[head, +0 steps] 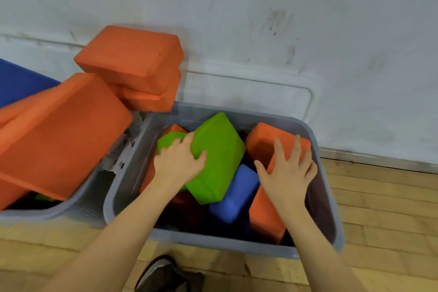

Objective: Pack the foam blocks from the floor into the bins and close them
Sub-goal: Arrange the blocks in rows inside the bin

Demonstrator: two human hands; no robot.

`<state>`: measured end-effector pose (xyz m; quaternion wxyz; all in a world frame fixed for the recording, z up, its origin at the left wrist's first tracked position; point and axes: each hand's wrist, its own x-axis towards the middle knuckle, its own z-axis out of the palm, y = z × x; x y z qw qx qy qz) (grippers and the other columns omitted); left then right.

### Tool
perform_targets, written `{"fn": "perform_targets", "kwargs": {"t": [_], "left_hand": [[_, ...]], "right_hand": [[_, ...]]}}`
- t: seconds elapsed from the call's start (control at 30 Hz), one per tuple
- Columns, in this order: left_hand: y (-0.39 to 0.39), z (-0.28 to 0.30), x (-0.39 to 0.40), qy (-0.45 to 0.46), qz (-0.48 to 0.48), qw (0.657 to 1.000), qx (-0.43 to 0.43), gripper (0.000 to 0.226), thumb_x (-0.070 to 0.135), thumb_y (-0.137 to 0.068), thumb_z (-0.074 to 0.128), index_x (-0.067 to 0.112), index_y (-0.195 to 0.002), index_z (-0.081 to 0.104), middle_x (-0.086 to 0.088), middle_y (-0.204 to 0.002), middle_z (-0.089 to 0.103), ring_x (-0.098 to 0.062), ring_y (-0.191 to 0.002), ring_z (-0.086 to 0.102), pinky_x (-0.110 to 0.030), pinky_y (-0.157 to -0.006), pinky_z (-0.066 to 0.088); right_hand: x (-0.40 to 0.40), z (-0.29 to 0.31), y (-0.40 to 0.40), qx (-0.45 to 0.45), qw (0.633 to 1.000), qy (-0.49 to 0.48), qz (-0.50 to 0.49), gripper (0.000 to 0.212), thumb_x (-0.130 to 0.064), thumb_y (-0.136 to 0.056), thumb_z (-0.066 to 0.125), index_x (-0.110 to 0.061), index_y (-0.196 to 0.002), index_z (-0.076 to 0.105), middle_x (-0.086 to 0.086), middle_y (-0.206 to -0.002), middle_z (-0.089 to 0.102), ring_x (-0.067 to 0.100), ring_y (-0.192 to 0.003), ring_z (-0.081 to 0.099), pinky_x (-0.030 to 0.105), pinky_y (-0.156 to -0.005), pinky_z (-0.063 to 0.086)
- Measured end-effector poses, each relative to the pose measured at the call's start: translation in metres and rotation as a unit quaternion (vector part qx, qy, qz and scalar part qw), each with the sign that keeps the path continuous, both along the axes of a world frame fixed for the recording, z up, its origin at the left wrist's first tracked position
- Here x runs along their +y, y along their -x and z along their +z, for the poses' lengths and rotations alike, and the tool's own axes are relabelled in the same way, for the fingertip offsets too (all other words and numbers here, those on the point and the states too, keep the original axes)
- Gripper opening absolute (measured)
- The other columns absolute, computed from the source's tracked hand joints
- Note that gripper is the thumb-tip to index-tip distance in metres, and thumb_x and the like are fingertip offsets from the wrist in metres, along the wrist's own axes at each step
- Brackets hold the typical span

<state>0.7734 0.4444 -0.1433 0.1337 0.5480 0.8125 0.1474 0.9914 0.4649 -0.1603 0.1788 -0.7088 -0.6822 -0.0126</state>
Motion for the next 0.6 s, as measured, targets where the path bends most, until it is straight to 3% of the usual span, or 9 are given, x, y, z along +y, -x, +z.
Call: {"fn": "perform_targets", "kwargs": {"t": [0.1,0.17,0.3,0.4,0.5,0.6], "left_hand": [[-0.006,-0.001,-0.001,-0.066,-0.008,0.998,0.006,0.069,0.060,-0.078,0.045,0.028,-0.139,0.039,-0.004,-0.135,0.050,-0.039,-0.118,0.046,-0.046,-0.096,0.035],[-0.013,-0.003,-0.005,-0.120,-0.047,0.992,-0.003,0.074,0.066,-0.074,0.039,0.026,-0.135,0.046,-0.004,-0.133,0.050,-0.039,-0.113,0.048,-0.044,-0.094,0.032],[-0.013,-0.003,-0.012,-0.087,-0.021,0.995,-0.049,0.059,0.054,-0.085,0.053,0.035,-0.139,0.039,-0.002,-0.144,0.037,-0.038,-0.124,0.042,-0.046,-0.100,0.037],[-0.011,0.007,-0.022,-0.164,-0.043,0.982,-0.078,0.056,0.054,-0.082,0.048,0.024,-0.129,0.056,-0.005,-0.133,0.052,-0.031,-0.119,0.050,-0.043,-0.099,0.038],[-0.018,0.030,-0.032,-0.259,-0.068,0.963,-0.036,0.055,0.051,-0.080,0.042,0.017,-0.114,0.067,-0.005,-0.119,0.062,-0.031,-0.100,0.060,-0.041,-0.090,0.038],[-0.024,0.060,-0.044,-0.317,-0.095,0.943,-0.006,0.045,0.046,-0.082,0.049,0.018,-0.110,0.069,-0.004,-0.120,0.063,-0.035,-0.090,0.058,-0.040,-0.086,0.040]], "right_hand": [[-0.010,0.006,-0.006,0.009,0.996,0.063,-0.061,0.094,-0.055,-0.073,0.068,-0.017,-0.147,0.023,0.021,-0.153,0.015,0.045,-0.133,0.026,0.056,-0.101,0.027],[-0.015,0.007,-0.009,0.047,0.989,0.117,-0.080,0.096,-0.059,-0.078,0.061,-0.015,-0.148,0.014,0.021,-0.153,0.010,0.043,-0.127,0.035,0.051,-0.097,0.035],[-0.020,0.014,-0.014,0.128,0.981,0.137,-0.044,0.078,-0.049,-0.084,0.059,-0.022,-0.147,0.020,0.015,-0.155,0.009,0.039,-0.124,0.041,0.044,-0.089,0.042],[-0.028,0.026,-0.013,0.145,0.982,0.121,0.002,0.071,-0.044,-0.085,0.058,-0.030,-0.146,0.025,0.010,-0.158,0.004,0.035,-0.129,0.037,0.043,-0.090,0.043],[-0.040,0.043,-0.013,0.158,0.982,0.097,0.045,0.069,-0.044,-0.085,0.058,-0.038,-0.145,0.025,0.007,-0.158,-0.001,0.033,-0.131,0.035,0.042,-0.089,0.044],[-0.046,0.071,-0.010,0.219,0.971,0.048,0.081,0.069,-0.041,-0.083,0.061,-0.038,-0.145,0.028,0.011,-0.157,0.007,0.032,-0.135,0.030,0.042,-0.097,0.039]]}}
